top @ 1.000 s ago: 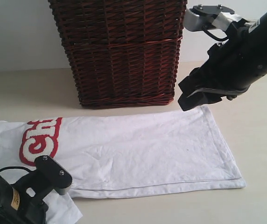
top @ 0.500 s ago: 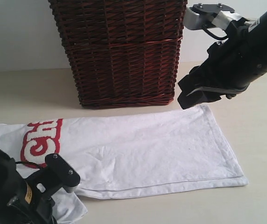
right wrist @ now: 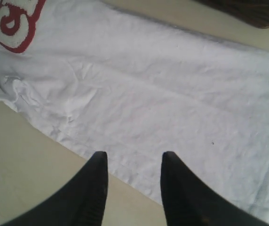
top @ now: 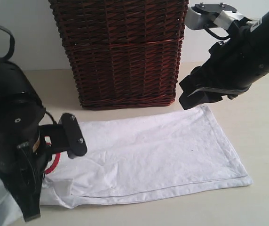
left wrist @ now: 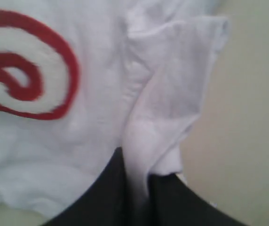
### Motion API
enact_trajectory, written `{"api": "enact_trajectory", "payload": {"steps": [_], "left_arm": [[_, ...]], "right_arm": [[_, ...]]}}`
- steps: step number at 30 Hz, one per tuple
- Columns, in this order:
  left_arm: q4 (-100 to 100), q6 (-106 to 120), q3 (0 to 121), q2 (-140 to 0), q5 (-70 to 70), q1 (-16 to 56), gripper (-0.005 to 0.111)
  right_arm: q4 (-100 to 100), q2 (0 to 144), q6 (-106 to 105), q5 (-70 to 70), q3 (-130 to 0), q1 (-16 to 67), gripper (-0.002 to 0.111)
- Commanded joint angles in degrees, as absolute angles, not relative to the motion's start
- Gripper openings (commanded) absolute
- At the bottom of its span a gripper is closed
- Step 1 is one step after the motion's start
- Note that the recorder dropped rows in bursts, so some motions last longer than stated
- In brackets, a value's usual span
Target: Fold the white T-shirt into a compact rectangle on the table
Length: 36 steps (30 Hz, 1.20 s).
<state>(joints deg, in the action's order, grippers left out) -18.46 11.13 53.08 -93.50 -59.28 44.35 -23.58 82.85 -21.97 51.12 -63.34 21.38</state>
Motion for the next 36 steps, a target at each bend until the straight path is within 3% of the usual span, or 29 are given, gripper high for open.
{"api": "enact_trajectory", "payload": {"steps": [1, 5, 12, 16, 20, 24, 29, 34, 36], "left_arm": [[-24.8, 16.8, 56.2, -93.6, -54.2, 44.6, 0.0], [-24.4, 19.3, 56.2, -94.9, -47.2, 44.6, 0.006], [-29.3, 16.5, 56.2, -101.2, -42.1, 44.6, 0.042], [-51.3, -1.7, 56.2, -103.6, -40.8, 44.6, 0.042], [-54.8, -4.9, 56.2, -103.6, -38.8, 44.6, 0.051], [-54.7, -8.7, 56.2, -103.5, -41.7, 44.8, 0.053], [-34.8, -2.8, 59.5, -101.8, -56.6, 43.9, 0.052], [-26.5, 1.0, 59.4, -102.5, -56.1, 36.5, 0.052], [-26.3, -2.3, 59.4, -102.4, -53.0, 32.7, 0.046]], "right_arm": [[-23.5, 82.8, -22.7, 50.7, -63.8, 21.3, 0.038], [-23.5, 82.8, -22.7, 50.7, -63.8, 21.3, 0.038], [-23.5, 82.8, -22.6, 50.7, -63.8, 21.3, 0.038], [-23.6, 82.8, -22.6, 50.7, -63.8, 21.3, 0.038], [-23.6, 82.8, -22.6, 50.4, -63.8, 21.3, 0.038], [-23.6, 82.8, -22.6, 50.5, -63.8, 21.3, 0.038], [-23.6, 82.8, -22.6, 50.7, -63.8, 21.3, 0.038], [-23.6, 82.8, -22.6, 51.1, -63.8, 21.3, 0.038], [-23.6, 82.8, -22.6, 51.1, -63.8, 21.3, 0.038]]}}
